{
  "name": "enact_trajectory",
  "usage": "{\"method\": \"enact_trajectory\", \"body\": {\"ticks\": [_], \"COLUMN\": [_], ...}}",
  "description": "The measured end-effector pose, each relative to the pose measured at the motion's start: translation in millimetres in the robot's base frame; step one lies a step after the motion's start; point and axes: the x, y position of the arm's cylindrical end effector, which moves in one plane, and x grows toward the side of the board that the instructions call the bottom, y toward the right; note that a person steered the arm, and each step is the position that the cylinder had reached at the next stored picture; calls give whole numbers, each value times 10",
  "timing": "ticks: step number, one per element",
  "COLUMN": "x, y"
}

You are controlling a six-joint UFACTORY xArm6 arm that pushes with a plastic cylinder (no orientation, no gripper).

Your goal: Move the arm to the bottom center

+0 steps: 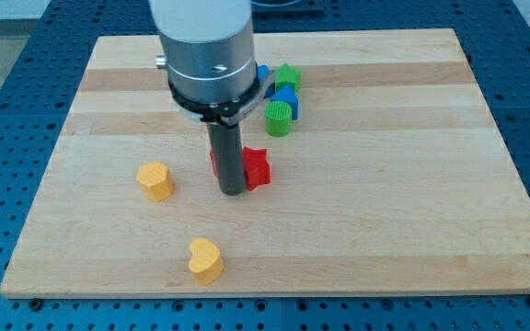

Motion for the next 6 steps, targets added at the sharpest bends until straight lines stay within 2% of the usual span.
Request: {"method": "enact_trajectory", "body": {"ticks": [2,6], "x": [328,1199], "y": [251,251]}}
